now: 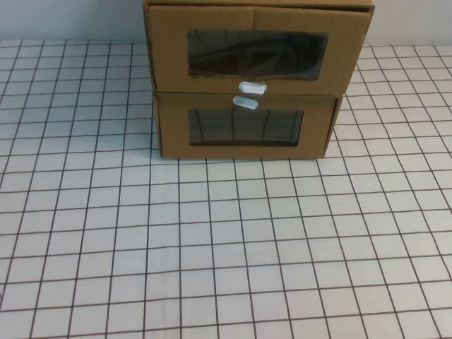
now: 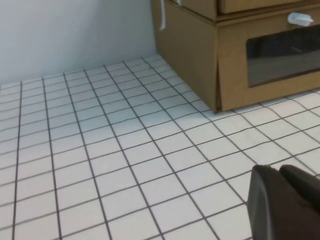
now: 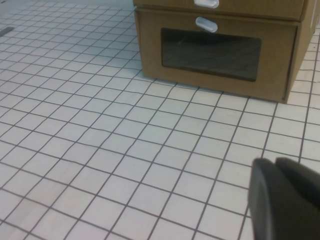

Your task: Close the shoe box

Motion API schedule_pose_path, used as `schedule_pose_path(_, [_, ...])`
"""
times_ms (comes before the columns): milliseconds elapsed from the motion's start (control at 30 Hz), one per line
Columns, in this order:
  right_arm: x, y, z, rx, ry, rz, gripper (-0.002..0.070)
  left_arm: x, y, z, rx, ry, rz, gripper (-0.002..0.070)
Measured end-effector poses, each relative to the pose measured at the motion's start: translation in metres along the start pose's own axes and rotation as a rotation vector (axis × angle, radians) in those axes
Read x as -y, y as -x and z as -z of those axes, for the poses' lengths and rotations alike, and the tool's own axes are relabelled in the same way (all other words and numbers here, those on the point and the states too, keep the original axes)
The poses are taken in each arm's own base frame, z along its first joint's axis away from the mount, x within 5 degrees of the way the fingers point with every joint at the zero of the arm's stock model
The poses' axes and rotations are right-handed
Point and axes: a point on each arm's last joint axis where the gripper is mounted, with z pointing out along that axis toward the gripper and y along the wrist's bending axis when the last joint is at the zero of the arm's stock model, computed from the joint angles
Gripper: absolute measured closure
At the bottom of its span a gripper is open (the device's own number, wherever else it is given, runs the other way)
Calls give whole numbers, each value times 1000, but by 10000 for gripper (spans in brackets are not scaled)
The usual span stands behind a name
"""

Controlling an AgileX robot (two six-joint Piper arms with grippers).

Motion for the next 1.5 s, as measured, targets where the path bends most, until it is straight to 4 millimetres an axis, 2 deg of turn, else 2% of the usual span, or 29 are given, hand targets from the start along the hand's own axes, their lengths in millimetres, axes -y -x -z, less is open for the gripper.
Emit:
schedule_pose_path(267, [0,0,0,-5,1,0,690,-6,-24,2,-172,133,61,680])
schedule_pose_path(1167, [0,-1,0,-8,-4,-1,690,-8,-26,2,-190,165,56,680])
schedule_pose_path(1400, [12,-10,-8,39,-200,10,690,-8,-26,2,-190,165,55,680])
schedule_pose_path(1500, [19,-31,-16,37,-297,10,690,-8,-26,2,-190,165,55,680])
